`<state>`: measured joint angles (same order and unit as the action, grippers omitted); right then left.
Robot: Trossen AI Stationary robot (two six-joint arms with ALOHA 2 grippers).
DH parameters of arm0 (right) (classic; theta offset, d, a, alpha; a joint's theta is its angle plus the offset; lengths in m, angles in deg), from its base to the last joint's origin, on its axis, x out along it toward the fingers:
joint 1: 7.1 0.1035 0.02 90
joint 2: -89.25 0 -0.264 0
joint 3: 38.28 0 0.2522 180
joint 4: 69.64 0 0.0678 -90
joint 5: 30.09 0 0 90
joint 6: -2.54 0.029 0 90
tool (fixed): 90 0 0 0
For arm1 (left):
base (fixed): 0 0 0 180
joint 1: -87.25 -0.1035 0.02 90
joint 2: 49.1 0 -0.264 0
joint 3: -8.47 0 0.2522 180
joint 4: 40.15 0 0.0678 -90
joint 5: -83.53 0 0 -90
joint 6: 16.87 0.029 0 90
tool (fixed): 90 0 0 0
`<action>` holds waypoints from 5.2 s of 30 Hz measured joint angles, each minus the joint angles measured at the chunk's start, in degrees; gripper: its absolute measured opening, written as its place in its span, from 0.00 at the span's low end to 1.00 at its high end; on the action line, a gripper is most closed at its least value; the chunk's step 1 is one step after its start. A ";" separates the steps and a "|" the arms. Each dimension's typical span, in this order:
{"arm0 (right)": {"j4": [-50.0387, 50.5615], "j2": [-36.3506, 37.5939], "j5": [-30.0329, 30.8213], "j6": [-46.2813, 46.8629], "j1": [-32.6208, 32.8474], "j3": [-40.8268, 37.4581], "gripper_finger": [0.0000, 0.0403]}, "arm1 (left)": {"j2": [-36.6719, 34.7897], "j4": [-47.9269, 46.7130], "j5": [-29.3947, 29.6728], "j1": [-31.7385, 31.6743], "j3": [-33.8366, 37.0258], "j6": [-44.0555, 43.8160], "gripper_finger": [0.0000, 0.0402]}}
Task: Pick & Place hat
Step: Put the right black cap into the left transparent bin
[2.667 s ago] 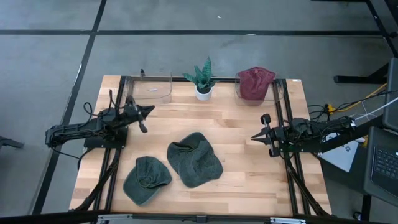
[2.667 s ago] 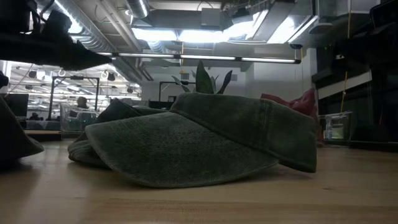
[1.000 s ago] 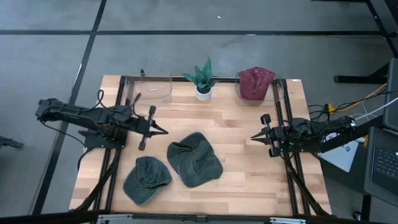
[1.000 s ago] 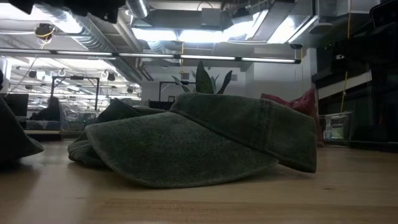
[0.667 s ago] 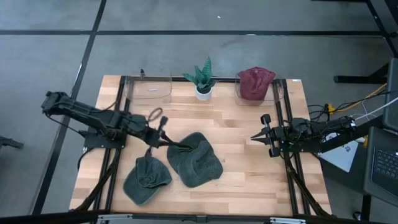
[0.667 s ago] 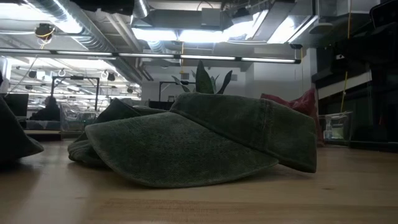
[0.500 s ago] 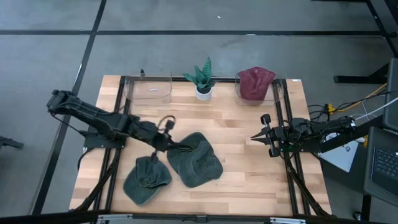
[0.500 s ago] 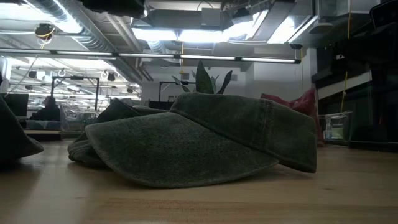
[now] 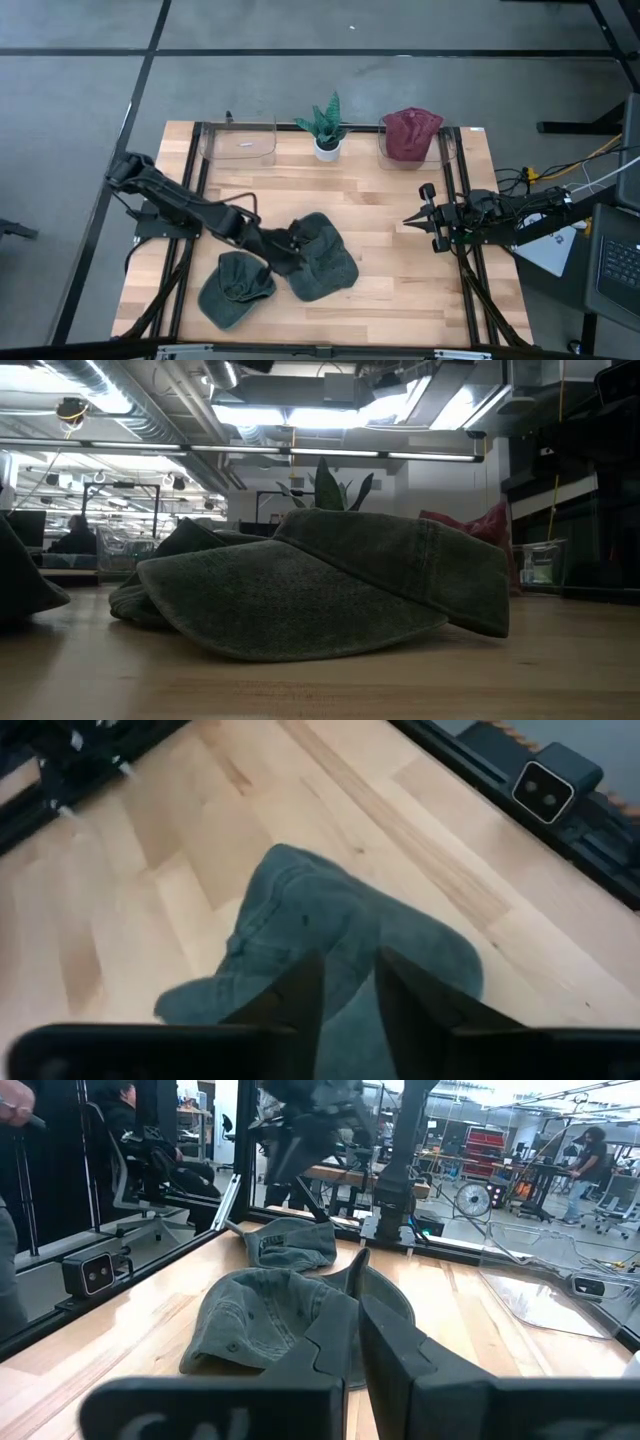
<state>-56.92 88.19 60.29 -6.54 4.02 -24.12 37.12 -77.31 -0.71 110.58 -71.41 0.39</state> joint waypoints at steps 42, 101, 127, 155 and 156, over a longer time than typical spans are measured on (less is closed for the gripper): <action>0.02 0.00 -0.01 0.00 0.00 -0.02 0.06 | 25.08 -9.81 -0.70 -3.58 -13.45 20.57 0.44; 0.02 0.00 -0.01 0.00 0.00 -0.02 0.06 | 2.91 -27.88 27.55 -3.76 -13.41 -5.32 0.01; 0.02 0.00 -0.01 0.00 0.00 -0.02 0.06 | -8.10 -56.24 47.47 -12.08 -13.32 -21.20 0.01; 0.00 0.00 -0.02 0.00 0.00 -0.02 0.06 | -15.56 -50.94 56.35 -34.00 3.66 -15.26 0.01; 0.00 0.00 -0.02 -0.02 0.00 -0.02 0.06 | -15.26 -49.43 56.82 -34.58 4.51 -14.39 0.01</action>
<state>-56.92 88.19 60.27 -6.56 4.02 -24.14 21.86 -126.74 56.11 76.00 -66.90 -14.00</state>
